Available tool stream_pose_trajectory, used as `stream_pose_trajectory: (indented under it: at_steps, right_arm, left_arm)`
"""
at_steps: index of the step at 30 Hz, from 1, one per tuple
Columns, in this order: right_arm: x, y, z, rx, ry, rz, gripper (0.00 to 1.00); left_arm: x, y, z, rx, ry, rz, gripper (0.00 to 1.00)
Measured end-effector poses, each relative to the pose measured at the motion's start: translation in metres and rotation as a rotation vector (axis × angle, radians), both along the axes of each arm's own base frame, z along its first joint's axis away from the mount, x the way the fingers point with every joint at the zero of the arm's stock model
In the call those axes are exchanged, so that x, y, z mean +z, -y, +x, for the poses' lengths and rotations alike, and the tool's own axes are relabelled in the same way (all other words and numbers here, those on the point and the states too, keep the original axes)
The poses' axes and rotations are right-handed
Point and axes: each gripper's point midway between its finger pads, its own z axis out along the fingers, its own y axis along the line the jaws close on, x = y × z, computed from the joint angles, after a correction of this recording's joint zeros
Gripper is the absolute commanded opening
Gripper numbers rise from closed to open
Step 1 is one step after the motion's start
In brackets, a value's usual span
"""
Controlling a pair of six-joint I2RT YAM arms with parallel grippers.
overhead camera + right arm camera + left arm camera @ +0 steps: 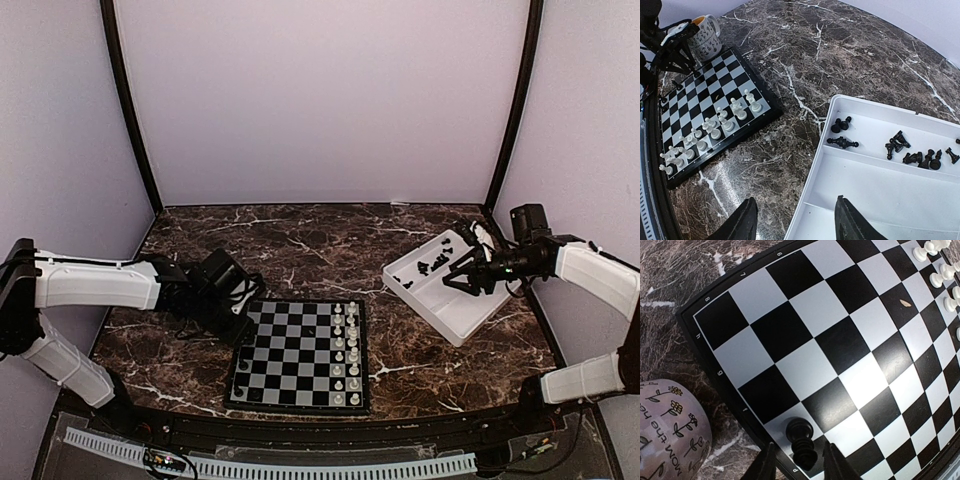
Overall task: Set up the chess pieces on the board
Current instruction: Place the king at e8, then pick up the rook from the storage box.
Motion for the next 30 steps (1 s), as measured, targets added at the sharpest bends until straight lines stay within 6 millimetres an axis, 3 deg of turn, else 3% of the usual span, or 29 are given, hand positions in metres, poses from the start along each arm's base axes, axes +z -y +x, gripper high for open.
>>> stream_pose_trajectory:
  at_steps: [5, 10, 17, 20, 24, 30]
  right_arm:
    - [0.0, -0.001, 0.0, 0.003, -0.006, 0.004, 0.54]
    - [0.006, 0.0, 0.013, -0.005, -0.042, -0.013, 0.55]
    - [0.029, 0.013, 0.085, -0.084, 0.008, -0.156, 0.41]
    - [0.018, 0.019, 0.109, -0.122, -0.004, -0.241, 0.37]
    - [-0.014, 0.017, 0.133, -0.139, -0.052, -0.358, 0.33]
    - [-0.065, 0.009, 0.149, -0.092, -0.125, -0.509, 0.29]
  left_arm:
    - [0.014, 0.003, 0.004, 0.0, 0.02, -0.018, 0.48]
    - [0.058, 0.019, 0.018, -0.01, 0.109, -0.11, 0.51]
    - [0.145, 0.05, 0.041, -0.052, 0.297, -0.312, 0.52]
    - [0.168, 0.062, 0.048, -0.063, 0.342, -0.374, 0.52]
    - [0.192, 0.079, 0.058, -0.066, 0.378, -0.456, 0.52]
    - [0.195, 0.094, 0.061, -0.089, 0.372, -0.517, 0.52]
